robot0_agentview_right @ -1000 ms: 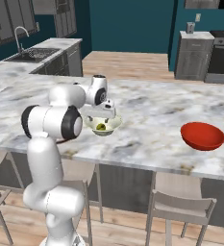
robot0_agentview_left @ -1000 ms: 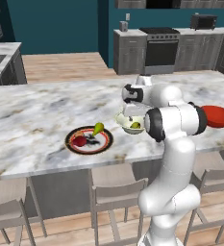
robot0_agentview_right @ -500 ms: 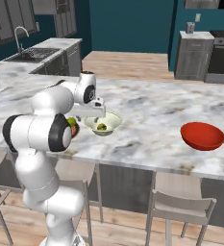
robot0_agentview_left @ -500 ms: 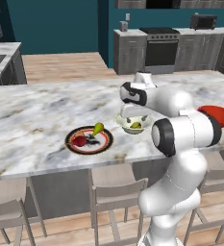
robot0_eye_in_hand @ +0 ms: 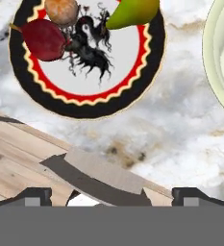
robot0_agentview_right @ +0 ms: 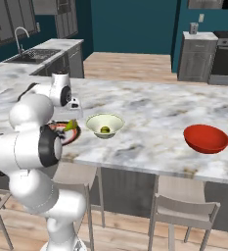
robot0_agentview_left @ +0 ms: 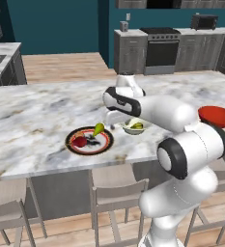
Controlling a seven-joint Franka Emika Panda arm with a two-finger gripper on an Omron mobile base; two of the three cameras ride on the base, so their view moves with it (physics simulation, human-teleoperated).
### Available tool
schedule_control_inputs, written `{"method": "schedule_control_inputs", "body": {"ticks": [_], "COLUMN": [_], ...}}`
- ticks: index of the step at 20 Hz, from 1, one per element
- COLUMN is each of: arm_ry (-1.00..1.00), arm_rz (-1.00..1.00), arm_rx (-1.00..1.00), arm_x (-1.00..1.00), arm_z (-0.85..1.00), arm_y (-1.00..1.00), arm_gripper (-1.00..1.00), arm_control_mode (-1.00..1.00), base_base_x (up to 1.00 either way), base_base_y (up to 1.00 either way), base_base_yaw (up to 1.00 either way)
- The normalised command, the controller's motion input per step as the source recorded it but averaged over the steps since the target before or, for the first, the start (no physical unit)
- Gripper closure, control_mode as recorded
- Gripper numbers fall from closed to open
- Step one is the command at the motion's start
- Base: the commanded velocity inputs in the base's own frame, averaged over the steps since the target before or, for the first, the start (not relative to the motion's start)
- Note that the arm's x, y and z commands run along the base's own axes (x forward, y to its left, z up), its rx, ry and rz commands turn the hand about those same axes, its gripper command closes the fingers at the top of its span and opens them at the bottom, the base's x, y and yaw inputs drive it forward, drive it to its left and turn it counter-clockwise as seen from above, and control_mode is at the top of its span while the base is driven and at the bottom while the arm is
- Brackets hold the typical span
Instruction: Take the fruits from the plate on the dining counter and place two fruits in each bowl.
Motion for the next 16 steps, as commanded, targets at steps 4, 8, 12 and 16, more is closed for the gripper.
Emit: {"method": "schedule_control_inputs", "body": {"ticks": [4,8,12,16], "arm_ry": [0.00,0.00,0.00,0.00], "arm_rz": [0.24,0.27,0.23,0.14], "arm_rx": [0.00,0.00,0.00,0.00], "arm_x": [-0.07,0.14,0.37,0.39], "arm_z": [0.00,-0.14,-0.32,-0.49], "arm_y": [0.96,0.64,0.47,0.62], "arm_gripper": [-1.00,-1.00,-1.00,-1.00], "arm_control_mode": [-1.00,-1.00,-1.00,-1.00], "base_base_x": [0.00,0.00,0.00,0.00], "base_base_y": [0.00,0.00,0.00,0.00], "base_base_yaw": [0.00,0.00,0.00,0.00]}}
